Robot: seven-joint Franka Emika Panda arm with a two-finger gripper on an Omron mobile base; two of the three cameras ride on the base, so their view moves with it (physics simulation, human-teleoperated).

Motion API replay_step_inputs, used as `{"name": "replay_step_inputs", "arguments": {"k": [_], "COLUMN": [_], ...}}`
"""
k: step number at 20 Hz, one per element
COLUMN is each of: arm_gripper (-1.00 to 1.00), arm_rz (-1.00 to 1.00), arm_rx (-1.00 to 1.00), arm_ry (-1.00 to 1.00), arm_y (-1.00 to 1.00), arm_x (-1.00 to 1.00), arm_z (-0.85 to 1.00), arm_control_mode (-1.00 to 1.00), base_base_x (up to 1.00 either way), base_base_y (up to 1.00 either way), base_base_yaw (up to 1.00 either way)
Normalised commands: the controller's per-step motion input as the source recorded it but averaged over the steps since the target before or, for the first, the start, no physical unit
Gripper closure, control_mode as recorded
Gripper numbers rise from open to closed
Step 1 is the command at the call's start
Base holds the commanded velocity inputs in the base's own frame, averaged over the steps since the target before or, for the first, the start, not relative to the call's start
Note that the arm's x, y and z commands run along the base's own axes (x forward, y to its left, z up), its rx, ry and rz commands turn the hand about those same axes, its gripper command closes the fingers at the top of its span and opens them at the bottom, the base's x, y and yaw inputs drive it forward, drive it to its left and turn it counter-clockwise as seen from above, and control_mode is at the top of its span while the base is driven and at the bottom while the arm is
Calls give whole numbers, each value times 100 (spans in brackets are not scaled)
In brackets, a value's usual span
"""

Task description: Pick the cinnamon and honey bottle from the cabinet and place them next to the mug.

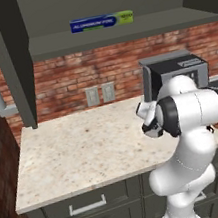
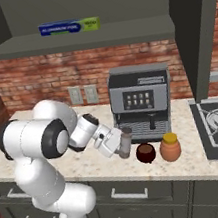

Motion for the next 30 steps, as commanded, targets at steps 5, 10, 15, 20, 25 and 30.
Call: {"name": "replay_step_inputs", "arguments": {"k": [5, 10, 15, 20, 25, 30], "arm_gripper": [100, 100, 100, 100, -100, -100], "arm_rz": [0, 0, 0, 0, 0, 0], "arm_rx": [-5, -12, -10, -1, 0, 0], "arm_ry": [-11, -20, -21, -4, 0, 0], "arm_y": [19, 0, 12, 9, 0, 0], "arm_x": [-29, 0, 0, 0, 0, 0], "arm_z": [-11, -14, 0, 0, 0, 0], "arm_control_mode": [-100, -100, -100, -100, -100, -100], "base_base_x": [0, 0, 0, 0, 0, 0], "base_base_y": [0, 0, 0, 0, 0, 0], "base_base_yaw": [0, 0, 0, 0, 0, 0]}}
